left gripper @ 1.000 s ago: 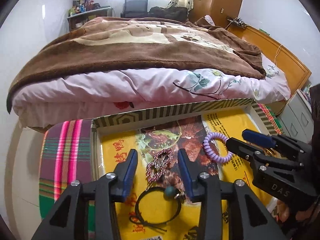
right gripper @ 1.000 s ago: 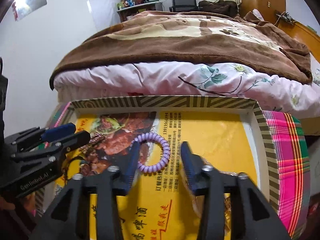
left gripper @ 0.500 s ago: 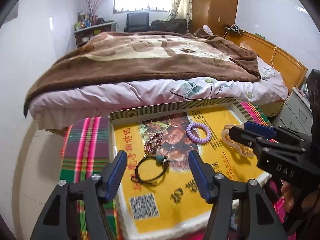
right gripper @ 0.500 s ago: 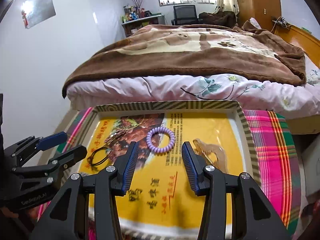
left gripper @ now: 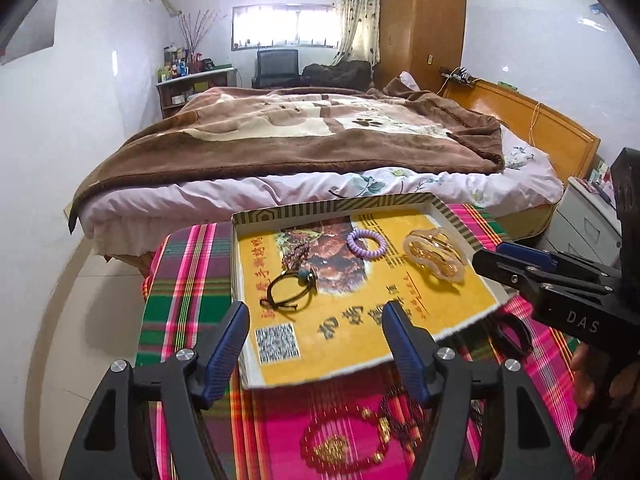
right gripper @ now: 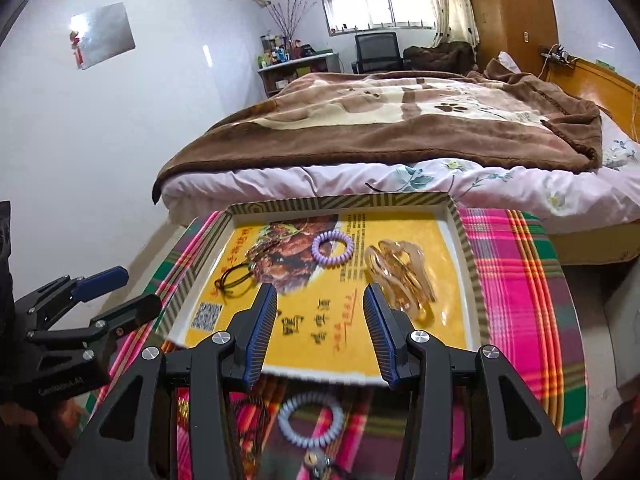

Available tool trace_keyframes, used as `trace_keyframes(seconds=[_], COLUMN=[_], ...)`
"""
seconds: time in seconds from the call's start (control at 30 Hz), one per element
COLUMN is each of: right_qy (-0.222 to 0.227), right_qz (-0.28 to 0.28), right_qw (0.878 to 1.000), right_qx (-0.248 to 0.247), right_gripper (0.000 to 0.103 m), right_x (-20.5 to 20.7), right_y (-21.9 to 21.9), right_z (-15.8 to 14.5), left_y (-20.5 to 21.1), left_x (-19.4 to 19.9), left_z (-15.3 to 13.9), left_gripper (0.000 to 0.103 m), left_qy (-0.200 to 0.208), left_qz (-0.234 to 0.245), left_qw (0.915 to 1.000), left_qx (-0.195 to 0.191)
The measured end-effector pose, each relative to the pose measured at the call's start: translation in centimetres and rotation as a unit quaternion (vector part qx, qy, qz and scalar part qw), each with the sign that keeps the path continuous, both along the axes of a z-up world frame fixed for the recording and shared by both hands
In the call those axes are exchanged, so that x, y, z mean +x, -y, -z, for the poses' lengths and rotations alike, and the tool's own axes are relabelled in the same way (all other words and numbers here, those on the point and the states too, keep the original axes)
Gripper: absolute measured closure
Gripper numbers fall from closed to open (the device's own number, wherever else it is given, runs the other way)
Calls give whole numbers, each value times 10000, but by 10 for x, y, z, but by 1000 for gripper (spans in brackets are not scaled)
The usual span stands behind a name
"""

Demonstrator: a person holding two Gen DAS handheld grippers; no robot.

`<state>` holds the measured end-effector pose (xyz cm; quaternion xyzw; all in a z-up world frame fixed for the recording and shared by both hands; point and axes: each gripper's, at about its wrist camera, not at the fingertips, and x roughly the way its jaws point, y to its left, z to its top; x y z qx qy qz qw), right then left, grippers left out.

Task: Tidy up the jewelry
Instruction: 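Withdraw both open grippers from the tray back over the remaining jewelry, then close the right gripper on the black hair tie with bear charm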

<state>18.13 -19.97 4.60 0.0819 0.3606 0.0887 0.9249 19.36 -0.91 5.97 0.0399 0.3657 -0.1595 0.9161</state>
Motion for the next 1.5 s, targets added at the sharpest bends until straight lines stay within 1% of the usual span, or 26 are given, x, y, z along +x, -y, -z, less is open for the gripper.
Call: trace_keyframes(seconds=[0.17, 0.23, 0.4, 0.5, 0.6, 0.8, 0.97, 1.07, 1.13, 1.2, 1.27, 1.33, 1.5], right_qy=[-68, -172, -447, -604, -675, -576, -708, -693, -692, -695, -687, -684, -702], right_qz=[-133, -179, -91, -207, -463, -1072, -1090, -1176, -1169, -1130, -1047, -904, -773], right_qw=[9999, 9996, 9987, 9974, 9950, 9899, 9882, 9864, 9852, 9852, 9858, 9875, 9905], right_qx=[-54, -128, -247, -348, -571, -720, -811, -916, -1045, -1087, -1118, -1100, -900], right_gripper=[57, 56, 54, 54, 54, 54, 54, 53, 53, 54, 61, 77, 78], right_x=[-32, -45, -69, -78, -80, -79, -68, -66, -67, -67, -67, -66, -67], right_y=[13, 21, 39, 40, 30, -2, -15, -19, -22, -22, -21, -15, -1], right_z=[11, 22, 48, 64, 76, 85, 95, 94, 95, 95, 95, 95, 94], left_y=[-13, -20, -36, -45, -50, -54, -56, -56, -55, -54, -53, -51, -48], left_x=[-31, -43, -67, -72, -77, -78, -78, -77, -76, -74, -73, -71, -65], left_z=[9, 18, 42, 53, 61, 69, 73, 74, 76, 79, 82, 85, 87], left_gripper=[32, 28, 28, 27, 27, 27, 27, 27, 23, 23, 23, 23, 23], left_qy=[-7, -91, -248, -385, -442, -544, -608, -633, -665, -709, -777, -836, -882], left_qz=[-51, -115, -174, -290, -313, -403, -434, -413, -419, -430, -443, -445, -478], left_qw=[9999, 9997, 9989, 9978, 9971, 9962, 9956, 9955, 9953, 9950, 9943, 9941, 9939], left_qx=[-87, -178, -362, -448, -530, -540, -568, -577, -557, -563, -578, -534, -468])
